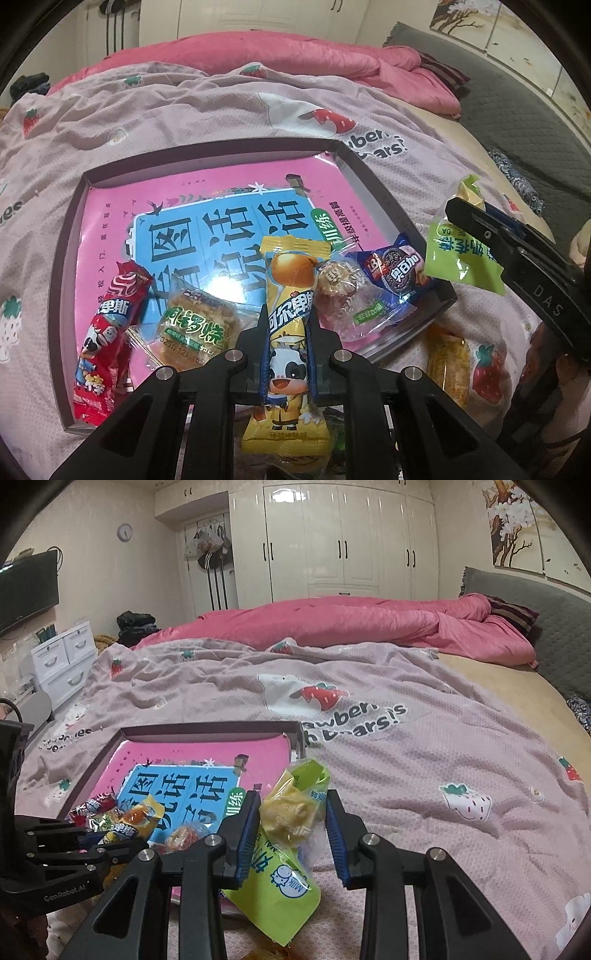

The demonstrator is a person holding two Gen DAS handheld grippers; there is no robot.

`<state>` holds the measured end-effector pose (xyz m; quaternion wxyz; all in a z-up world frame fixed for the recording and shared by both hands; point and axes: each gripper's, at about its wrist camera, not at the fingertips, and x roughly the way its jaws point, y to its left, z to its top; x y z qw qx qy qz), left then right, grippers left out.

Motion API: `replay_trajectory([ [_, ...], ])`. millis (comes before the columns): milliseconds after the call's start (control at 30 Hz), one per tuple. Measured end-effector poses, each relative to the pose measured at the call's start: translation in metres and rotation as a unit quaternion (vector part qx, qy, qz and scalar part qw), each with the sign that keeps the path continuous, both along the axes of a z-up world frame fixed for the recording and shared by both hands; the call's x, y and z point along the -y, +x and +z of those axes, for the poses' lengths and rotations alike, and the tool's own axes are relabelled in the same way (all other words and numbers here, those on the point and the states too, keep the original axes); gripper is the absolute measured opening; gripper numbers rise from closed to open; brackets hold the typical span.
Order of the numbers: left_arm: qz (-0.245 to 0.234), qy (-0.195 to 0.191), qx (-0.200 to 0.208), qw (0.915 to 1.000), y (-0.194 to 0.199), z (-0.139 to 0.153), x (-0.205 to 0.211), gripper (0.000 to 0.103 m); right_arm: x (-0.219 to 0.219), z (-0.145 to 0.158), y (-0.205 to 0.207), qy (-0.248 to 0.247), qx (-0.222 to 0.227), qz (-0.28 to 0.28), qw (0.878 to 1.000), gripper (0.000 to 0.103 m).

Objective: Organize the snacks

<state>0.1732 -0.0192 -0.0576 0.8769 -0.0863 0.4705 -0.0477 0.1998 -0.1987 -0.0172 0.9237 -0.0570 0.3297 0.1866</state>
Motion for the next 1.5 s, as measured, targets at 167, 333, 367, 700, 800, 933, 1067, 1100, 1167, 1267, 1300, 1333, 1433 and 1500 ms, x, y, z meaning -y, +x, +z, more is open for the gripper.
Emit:
replay_trajectory([
  [167, 0.002, 0.000, -0.003, 1.0000, 0.001, -0.002, -0.002, 0.016, -0.004, -0.004, 0.001, -0.011, -0.005, 0.003, 1.000, 0.035],
  [333, 0.005, -0.001, -0.005, 1.0000, 0.001, -0.003, -0.005, 0.016, -0.009, -0.011, 0.002, -0.024, -0.015, 0.009, 1.000, 0.035],
  [367, 0.006, 0.000, -0.005, 1.0000, 0.001, -0.003, -0.006, 0.016, -0.010, -0.012, 0.002, -0.027, -0.016, 0.010, 0.999, 0.035],
  [700, 0.006, -0.001, -0.008, 1.0000, 0.001, -0.005, -0.007, 0.016, -0.022, -0.022, 0.000, -0.046, -0.026, 0.031, 0.998, 0.035],
  [800, 0.006, -0.002, -0.009, 0.9999, 0.001, -0.006, -0.007, 0.016, -0.026, -0.023, -0.001, -0.047, -0.028, 0.040, 0.998, 0.035],
  [933, 0.006, -0.003, -0.010, 0.9999, 0.001, -0.006, -0.007, 0.016, -0.031, -0.025, -0.003, -0.045, -0.030, 0.052, 0.997, 0.036],
  [1067, 0.006, -0.003, -0.010, 0.9999, 0.001, -0.006, -0.007, 0.016, -0.036, -0.026, -0.005, -0.046, -0.029, 0.061, 0.997, 0.036],
  [1100, 0.006, -0.003, -0.010, 0.9999, 0.001, -0.006, -0.007, 0.016, -0.037, -0.026, -0.006, -0.045, -0.030, 0.064, 0.996, 0.036],
  [1167, 0.006, -0.002, -0.010, 0.9999, 0.001, -0.006, -0.007, 0.016, -0.039, -0.027, -0.006, -0.045, -0.031, 0.068, 0.996, 0.036],
  [1267, 0.007, -0.002, -0.009, 0.9999, 0.001, -0.006, -0.009, 0.016, -0.041, -0.028, -0.006, -0.042, -0.033, 0.073, 0.996, 0.036],
  [1300, 0.008, -0.003, -0.009, 0.9999, 0.001, -0.006, -0.010, 0.016, -0.042, -0.028, -0.007, -0.042, -0.032, 0.075, 0.996, 0.036],
  [1333, 0.010, -0.003, -0.009, 0.9999, 0.001, -0.006, -0.010, 0.016, -0.043, -0.028, -0.007, -0.042, -0.032, 0.077, 0.996, 0.036],
  [1433, 0.014, -0.001, -0.008, 0.9999, 0.001, -0.005, -0.013, 0.016, -0.046, -0.029, -0.008, -0.043, -0.029, 0.084, 0.995, 0.036],
  [1500, 0.017, -0.001, -0.008, 0.9998, 0.001, -0.005, -0.014, 0.016, -0.048, -0.028, -0.009, -0.044, -0.026, 0.087, 0.995, 0.036],
])
